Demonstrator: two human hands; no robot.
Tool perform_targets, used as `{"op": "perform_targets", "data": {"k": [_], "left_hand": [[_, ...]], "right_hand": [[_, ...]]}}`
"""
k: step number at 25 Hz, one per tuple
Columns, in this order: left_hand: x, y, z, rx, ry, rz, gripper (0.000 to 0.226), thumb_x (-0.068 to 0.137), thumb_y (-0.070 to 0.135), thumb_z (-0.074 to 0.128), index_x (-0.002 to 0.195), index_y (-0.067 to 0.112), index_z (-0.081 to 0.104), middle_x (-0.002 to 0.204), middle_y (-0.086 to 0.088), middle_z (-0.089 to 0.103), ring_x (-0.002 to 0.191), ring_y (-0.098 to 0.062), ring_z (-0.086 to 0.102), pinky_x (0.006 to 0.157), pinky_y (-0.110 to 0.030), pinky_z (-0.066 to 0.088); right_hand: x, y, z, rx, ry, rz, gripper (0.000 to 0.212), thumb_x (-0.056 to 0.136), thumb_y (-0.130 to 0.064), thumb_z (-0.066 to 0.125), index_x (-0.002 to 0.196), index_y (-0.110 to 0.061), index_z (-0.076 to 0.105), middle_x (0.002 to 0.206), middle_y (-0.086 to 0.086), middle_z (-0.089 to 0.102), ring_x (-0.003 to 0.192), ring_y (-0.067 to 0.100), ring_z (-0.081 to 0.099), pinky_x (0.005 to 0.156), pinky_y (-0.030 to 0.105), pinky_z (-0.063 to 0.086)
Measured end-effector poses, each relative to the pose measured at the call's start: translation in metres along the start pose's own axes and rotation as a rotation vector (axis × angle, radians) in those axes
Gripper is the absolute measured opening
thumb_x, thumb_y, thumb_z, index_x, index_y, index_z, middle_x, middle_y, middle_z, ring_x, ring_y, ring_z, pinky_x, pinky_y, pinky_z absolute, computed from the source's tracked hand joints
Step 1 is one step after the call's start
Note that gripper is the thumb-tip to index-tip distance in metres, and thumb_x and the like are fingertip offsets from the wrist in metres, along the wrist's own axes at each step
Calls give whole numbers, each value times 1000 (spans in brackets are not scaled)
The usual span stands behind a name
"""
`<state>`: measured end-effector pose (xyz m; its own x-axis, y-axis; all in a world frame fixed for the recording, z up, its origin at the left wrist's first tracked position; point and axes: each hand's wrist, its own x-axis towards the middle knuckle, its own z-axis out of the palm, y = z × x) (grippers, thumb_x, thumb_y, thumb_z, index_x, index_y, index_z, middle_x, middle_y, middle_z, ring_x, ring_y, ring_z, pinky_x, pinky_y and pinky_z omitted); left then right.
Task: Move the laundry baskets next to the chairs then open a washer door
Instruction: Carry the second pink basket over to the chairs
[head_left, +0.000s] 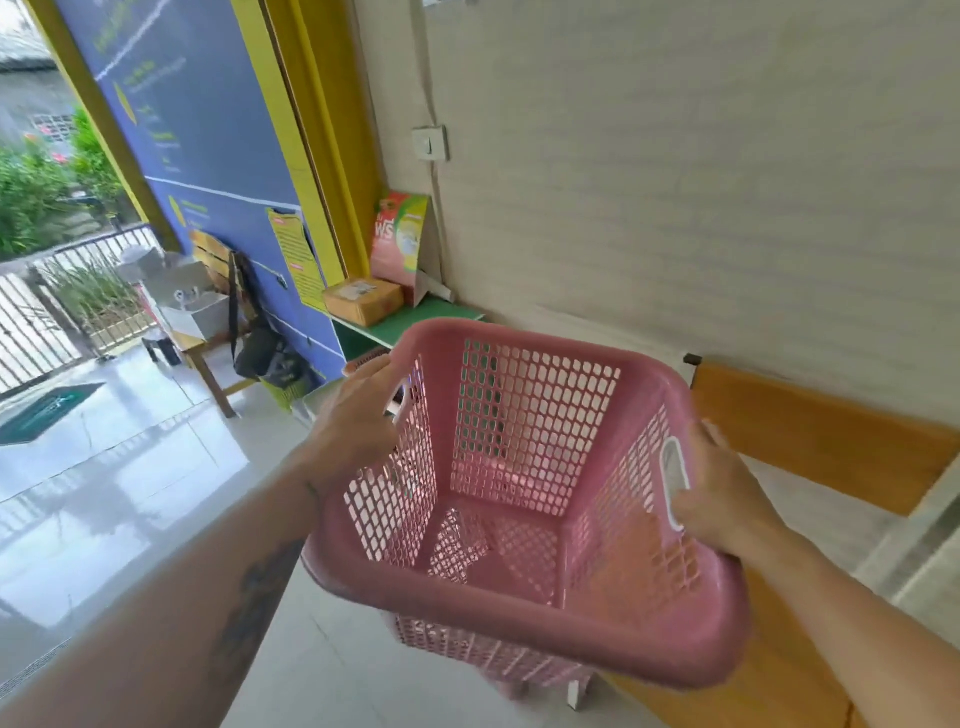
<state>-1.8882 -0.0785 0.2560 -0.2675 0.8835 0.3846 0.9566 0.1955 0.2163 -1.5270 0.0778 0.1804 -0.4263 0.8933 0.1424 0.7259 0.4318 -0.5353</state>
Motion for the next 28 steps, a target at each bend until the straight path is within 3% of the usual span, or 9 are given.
{"op": "perform_targets", "data": {"k": [4, 7, 10, 13, 15, 17, 20, 24, 28], "left_hand": [[80, -66, 68, -58, -83, 126, 71, 69, 24, 41, 140, 32, 41, 106, 11, 50, 101, -20, 57, 73, -30, 44], [125, -111, 115, -110, -131, 200, 71, 81, 15, 58, 143, 37, 33, 123, 14, 49, 104, -15, 57, 76, -27, 48], [142, -142, 156, -188, -240, 181, 84, 79, 1, 54, 150, 35, 24, 146, 6, 39, 117, -23, 54, 88, -34, 50], [139, -168, 209, -190, -388, 128, 103, 75, -7, 49, 151, 47, 5, 160, -6, 18, 134, -37, 41, 98, -54, 46], [130, -191, 260, -192, -446, 103, 103, 73, -10, 51, 152, 41, 10, 161, -10, 16, 135, -40, 39, 96, -56, 46], [122, -209, 300, -225, -500, 53, 101, 69, -11, 50, 152, 35, 17, 157, -11, 25, 131, -40, 43, 89, -53, 51], [113, -227, 363, -222, -601, 8, 103, 66, -10, 46, 152, 37, 14, 148, -11, 36, 119, -41, 50, 76, -52, 56], [95, -241, 419, -217, -704, -51, 106, 62, -8, 48, 152, 31, 9, 152, -11, 29, 116, -45, 51, 76, -50, 54], [73, -253, 447, -167, -898, -83, 104, 65, -3, 56, 153, 29, 9, 159, -7, 19, 120, -40, 52, 80, -46, 52]], "right_hand": [[39, -11, 63, 2, 42, 172, 55, 82, -8, 58, 132, -12, 34, 135, 4, 36, 110, 29, 54, 70, 31, 45], [57, -24, 109, -17, 57, 355, 66, 77, -6, 60, 135, -17, 30, 142, 3, 31, 109, 34, 58, 59, 29, 48], [61, -37, 151, -67, 83, 487, 72, 79, -4, 57, 143, -14, 23, 149, 11, 29, 123, 38, 51, 73, 34, 48], [56, -50, 190, -168, 20, 634, 93, 80, -2, 60, 153, -13, 4, 163, 9, 5, 142, 35, 31, 91, 38, 48], [58, -47, 224, -219, -54, 700, 102, 77, 0, 63, 153, -13, -4, 163, 10, -4, 146, 33, 20, 96, 37, 47], [61, -43, 257, -237, -91, 714, 106, 76, 2, 66, 153, -14, -6, 163, 13, -4, 146, 36, 20, 93, 36, 51], [69, -24, 311, -327, -182, 765, 109, 71, -3, 74, 152, -13, 2, 160, 19, 1, 138, 41, 32, 83, 35, 56], [74, 4, 364, -423, -271, 802, 117, 66, -14, 83, 153, -11, 4, 159, 21, 2, 134, 40, 36, 84, 34, 54], [71, 20, 397, -346, -307, 821, 115, 71, -9, 79, 153, -18, -1, 159, 19, 7, 138, 40, 32, 84, 35, 56]]}}
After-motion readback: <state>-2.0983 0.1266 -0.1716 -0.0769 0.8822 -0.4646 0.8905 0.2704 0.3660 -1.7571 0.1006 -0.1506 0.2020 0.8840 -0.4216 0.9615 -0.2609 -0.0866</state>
